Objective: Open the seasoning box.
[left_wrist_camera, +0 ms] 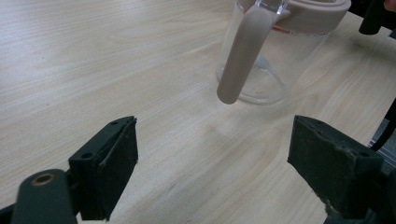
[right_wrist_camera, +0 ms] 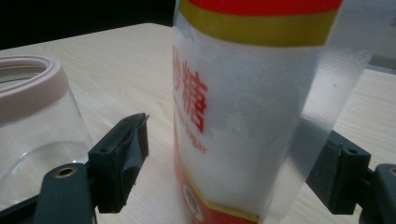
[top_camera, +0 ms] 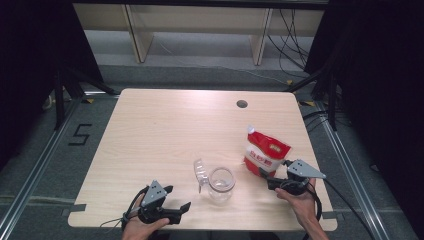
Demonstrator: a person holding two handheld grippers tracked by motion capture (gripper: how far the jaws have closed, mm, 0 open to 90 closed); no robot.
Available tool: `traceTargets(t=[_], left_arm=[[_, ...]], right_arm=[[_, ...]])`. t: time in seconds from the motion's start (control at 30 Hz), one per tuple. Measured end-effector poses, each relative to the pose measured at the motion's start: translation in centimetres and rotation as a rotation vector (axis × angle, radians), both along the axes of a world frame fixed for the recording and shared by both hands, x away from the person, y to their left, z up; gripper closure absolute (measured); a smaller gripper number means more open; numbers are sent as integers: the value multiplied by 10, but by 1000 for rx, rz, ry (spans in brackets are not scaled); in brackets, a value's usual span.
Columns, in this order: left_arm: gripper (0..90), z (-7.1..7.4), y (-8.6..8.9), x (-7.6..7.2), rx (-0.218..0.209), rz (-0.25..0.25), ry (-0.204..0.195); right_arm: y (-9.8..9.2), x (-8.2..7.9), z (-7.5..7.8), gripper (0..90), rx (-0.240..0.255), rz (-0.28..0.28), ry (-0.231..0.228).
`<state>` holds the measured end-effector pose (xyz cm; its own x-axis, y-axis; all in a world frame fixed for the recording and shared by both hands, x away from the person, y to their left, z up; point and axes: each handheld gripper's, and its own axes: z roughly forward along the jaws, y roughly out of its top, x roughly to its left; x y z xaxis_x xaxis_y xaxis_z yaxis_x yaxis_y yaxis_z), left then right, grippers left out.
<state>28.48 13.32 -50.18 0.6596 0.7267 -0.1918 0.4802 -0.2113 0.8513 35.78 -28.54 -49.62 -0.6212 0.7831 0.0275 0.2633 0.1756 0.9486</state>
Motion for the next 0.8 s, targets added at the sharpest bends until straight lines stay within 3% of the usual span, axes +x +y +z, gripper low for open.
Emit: traceTargets(t=[0.3, 0.33, 0.4, 0.43, 0.57, 0.67, 0.73, 0.77, 0.8], left_arm=[[154, 1, 0, 0, 7, 0, 0], [153, 1, 0, 0, 6, -1, 2], [154, -1, -1, 2, -7, -9, 1], [153, 0, -2, 1, -1, -4, 8], [154, 0, -3, 2, 16, -14, 0], [153, 0, -3, 1, 9, -8, 8], [153, 0, -3, 2, 13, -19, 0], [153, -1, -3, 2, 6, -14, 7], [153, -1, -3, 2, 3, -11, 10]], right_arm=[[1, 4, -1, 241, 8, 22, -19], [0, 4, -1, 241, -17, 29, -25], [2, 3, -3, 241, 9, 7, -4], [2, 6, -4, 242, 14, 23, -20], [1, 6, -4, 245, 4, 31, -15], [2, 7, -4, 245, 27, 17, -41], [0, 7, -3, 246, 15, 23, -20], [1, 7, -3, 247, 36, 19, -28], [0, 8, -3, 247, 22, 28, -39]])
